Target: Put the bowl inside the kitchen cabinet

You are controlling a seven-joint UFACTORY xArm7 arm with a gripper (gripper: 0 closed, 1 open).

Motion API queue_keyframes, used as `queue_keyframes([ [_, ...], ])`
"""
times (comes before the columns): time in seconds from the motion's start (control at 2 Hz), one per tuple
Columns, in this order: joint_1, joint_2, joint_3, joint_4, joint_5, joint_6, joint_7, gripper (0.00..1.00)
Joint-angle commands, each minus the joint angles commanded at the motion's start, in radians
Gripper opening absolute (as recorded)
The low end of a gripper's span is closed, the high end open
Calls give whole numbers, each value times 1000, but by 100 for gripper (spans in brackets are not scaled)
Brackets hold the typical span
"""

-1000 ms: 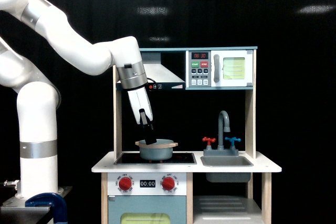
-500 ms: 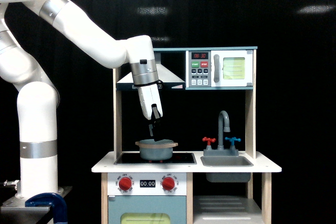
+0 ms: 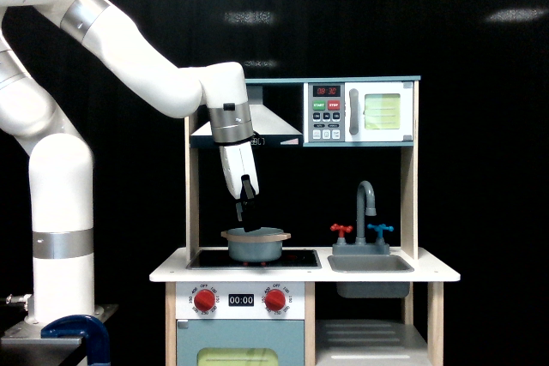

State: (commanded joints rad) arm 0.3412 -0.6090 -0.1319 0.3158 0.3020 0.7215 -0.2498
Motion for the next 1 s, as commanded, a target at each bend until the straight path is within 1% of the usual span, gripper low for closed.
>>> queue_keyframes([
  [0.5,22,28,-110,17,97,69,-57,100],
  [1.0,70,-4,-213,-7,178,73,-172,100],
])
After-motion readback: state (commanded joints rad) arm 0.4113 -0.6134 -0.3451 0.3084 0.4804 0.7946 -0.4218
